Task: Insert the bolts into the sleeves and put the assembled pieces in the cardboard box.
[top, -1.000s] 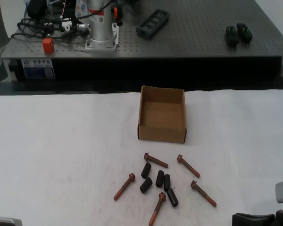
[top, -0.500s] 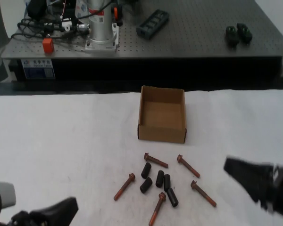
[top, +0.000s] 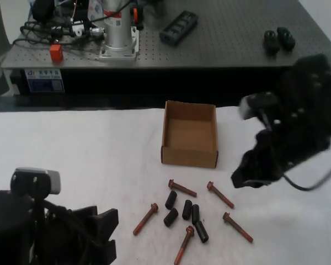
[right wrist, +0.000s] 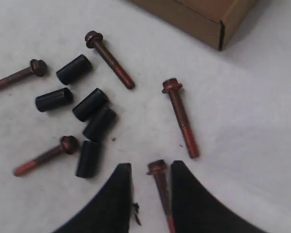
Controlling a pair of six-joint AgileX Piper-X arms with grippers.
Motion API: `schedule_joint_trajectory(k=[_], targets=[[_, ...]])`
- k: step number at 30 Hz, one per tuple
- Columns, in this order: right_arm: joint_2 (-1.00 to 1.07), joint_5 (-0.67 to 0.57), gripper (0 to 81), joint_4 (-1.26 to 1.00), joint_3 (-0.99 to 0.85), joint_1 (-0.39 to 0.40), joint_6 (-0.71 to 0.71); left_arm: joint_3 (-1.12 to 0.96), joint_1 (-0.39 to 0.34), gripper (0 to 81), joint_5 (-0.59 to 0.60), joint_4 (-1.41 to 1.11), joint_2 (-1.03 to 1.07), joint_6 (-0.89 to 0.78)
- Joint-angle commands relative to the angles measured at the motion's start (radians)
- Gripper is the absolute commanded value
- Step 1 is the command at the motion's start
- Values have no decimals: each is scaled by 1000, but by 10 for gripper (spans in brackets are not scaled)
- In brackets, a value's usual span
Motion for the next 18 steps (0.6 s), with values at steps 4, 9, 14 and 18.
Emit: schedule_joint_trajectory(k=[4,9,14,18], targets=[[261,147,214,95,-212,92,-109,-24,3,366,20,-9,57,11],[377,255,214,148,-293,142,-136,-24,3,366,29,-7,57,15],[439,323,214,131,-321,160,-135,-24,3,366,32,-7,57,19],[474,357,199,101,-324,160,-135,-24,3,366,32,-2,57,19]])
